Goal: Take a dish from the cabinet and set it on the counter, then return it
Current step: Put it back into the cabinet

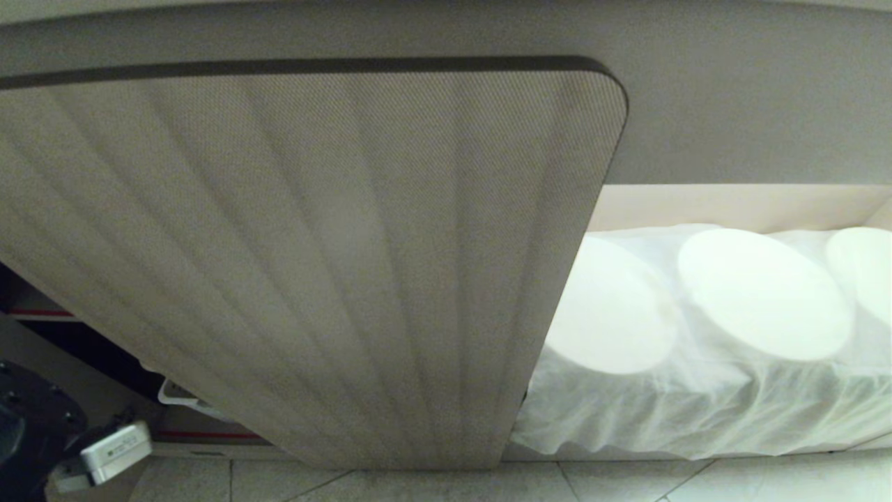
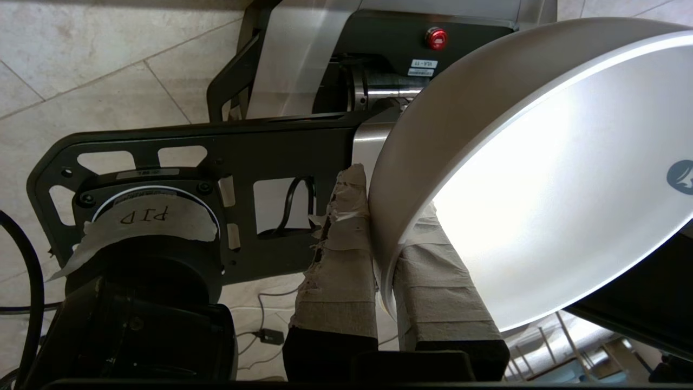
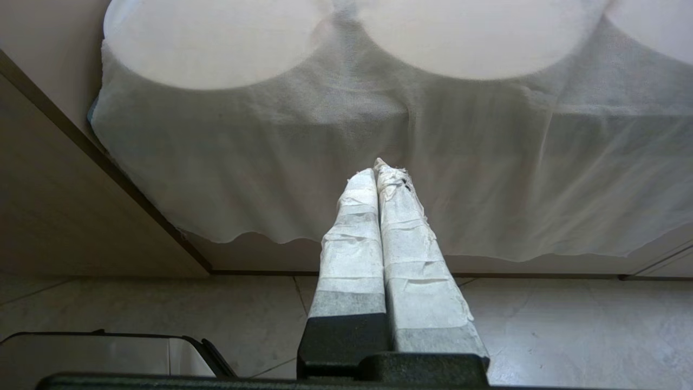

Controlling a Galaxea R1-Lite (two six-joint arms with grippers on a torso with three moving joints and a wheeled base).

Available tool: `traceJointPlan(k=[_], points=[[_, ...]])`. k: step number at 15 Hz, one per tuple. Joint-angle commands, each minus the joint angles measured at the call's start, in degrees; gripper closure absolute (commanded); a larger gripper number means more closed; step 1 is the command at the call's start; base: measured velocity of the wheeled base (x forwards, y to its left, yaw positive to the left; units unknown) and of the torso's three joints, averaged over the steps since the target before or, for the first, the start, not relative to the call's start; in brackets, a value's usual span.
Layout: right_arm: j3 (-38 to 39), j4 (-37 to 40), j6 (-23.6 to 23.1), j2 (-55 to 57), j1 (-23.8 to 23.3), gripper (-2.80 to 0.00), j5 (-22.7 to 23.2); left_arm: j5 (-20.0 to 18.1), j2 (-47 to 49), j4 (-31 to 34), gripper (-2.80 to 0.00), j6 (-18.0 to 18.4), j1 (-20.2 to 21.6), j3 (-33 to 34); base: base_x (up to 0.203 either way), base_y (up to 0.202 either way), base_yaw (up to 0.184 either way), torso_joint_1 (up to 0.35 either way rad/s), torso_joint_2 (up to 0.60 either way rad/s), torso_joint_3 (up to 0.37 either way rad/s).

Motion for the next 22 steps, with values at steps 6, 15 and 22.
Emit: traceJointPlan(k=[6,15,22], points=[[0.0,0.0,0.0,0.1,0.0,0.0,0.0,0.0,0.1,0.3,0.0,-0.2,0.0,0.0,0.0,0.0,0.0,0.0,0.0,0.0],[0.0,0.0,0.0,0.0,-0.1,0.0,0.0,0.0,-0.8,0.6,0.0,0.0,-2.0,-0.1,0.0,0.0,0.0,0.0,0.0,0.0],[0.0,0.0,0.0,0.0,0.0,0.0,0.0,0.5,-1.6,0.6,0.0,0.0,-4.5,-0.1,0.0,0.0,0.0,0.0,0.0,0.0]])
